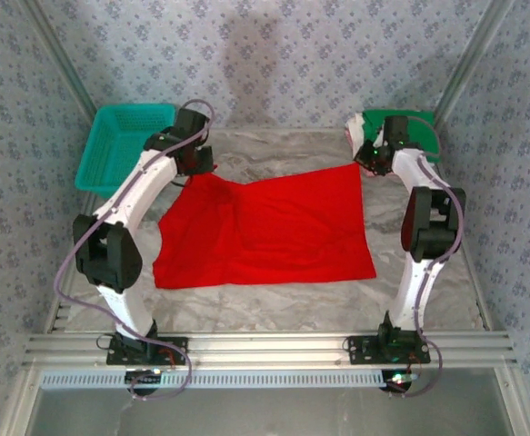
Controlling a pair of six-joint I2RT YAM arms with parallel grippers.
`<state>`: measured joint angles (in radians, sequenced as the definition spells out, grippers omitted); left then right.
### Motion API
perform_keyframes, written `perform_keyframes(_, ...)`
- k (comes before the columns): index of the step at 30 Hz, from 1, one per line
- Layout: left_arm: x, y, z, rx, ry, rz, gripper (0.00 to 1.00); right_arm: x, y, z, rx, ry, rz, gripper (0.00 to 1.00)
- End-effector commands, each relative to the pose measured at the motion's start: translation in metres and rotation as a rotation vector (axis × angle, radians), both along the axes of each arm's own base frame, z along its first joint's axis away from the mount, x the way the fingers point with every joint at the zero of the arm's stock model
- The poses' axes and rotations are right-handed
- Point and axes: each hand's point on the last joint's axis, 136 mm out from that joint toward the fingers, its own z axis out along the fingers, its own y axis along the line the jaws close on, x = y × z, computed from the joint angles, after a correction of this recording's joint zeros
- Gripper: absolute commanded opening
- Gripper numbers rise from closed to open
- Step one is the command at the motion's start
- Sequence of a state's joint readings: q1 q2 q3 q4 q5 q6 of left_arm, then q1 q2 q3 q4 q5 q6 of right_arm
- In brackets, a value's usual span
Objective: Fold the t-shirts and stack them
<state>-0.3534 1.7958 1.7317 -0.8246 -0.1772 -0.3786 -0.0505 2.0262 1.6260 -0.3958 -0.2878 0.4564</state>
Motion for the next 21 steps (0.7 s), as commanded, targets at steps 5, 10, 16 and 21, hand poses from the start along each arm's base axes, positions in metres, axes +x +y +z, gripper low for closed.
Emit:
perform_keyframes(5, -0.015, 0.018, 0.018, 0.124, 0.072, -0.022, 0.0, -0.015, 0.004, 0.012, 0.034, -0.024, 0.004, 0.0)
perform_keyframes(10, -0.038, 0.028, 0.008, 0.15, 0.109, -0.01, 0.0, -0.031, 0.002, 0.014, 0.031, -0.034, -0.015, 0.0)
perform_keyframes(16, -0.055, 0.034, 0.003, 0.154, 0.124, -0.006, 0.0, -0.037, -0.012, 0.023, 0.006, -0.077, -0.062, 0.0)
perform_keyframes(21, -0.037, 0.024, 0.009, 0.148, 0.098, -0.032, 0.0, -0.021, -0.028, 0.044, -0.021, -0.15, -0.106, 0.0)
